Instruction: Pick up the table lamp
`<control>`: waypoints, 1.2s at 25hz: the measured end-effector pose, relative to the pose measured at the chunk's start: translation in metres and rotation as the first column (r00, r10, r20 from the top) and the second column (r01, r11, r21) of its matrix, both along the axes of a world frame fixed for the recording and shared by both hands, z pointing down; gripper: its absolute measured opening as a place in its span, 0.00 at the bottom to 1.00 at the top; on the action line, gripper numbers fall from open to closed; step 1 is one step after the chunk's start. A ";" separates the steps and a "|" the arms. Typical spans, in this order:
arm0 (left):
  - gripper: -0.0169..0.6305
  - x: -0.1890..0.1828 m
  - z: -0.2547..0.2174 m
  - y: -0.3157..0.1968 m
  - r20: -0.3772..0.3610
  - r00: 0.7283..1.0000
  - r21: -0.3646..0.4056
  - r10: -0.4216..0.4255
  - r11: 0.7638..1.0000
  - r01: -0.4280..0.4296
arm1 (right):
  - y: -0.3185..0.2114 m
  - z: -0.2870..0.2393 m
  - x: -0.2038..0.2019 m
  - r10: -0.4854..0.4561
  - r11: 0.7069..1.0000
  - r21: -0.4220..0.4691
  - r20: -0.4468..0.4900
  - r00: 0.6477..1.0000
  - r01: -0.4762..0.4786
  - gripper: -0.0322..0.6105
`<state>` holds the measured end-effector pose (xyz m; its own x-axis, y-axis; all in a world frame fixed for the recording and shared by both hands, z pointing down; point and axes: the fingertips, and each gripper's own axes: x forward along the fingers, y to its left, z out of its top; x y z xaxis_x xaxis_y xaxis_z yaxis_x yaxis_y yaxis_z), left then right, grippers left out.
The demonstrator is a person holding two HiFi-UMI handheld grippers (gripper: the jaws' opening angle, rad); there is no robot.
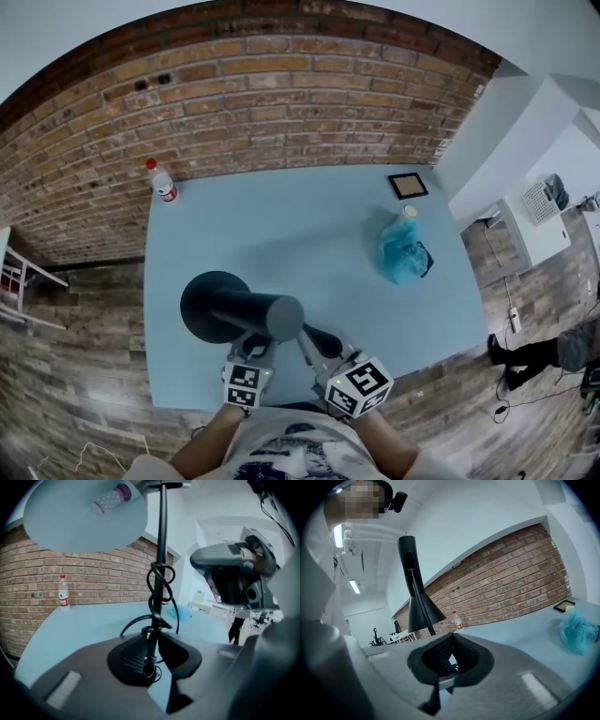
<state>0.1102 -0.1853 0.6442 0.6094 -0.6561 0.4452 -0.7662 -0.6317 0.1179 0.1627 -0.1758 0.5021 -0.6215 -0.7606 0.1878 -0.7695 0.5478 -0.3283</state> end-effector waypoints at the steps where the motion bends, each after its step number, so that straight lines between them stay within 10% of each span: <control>1: 0.12 0.001 0.000 0.000 -0.005 1.000 -0.001 0.001 1.000 -0.001 | 0.000 0.000 -0.001 -0.003 1.000 -0.001 0.002 1.000 0.003 0.05; 30: 0.10 0.001 0.000 0.002 -0.026 0.999 -0.019 0.043 0.999 -0.043 | -0.006 -0.046 -0.055 -0.209 0.964 0.175 0.039 0.977 0.199 0.22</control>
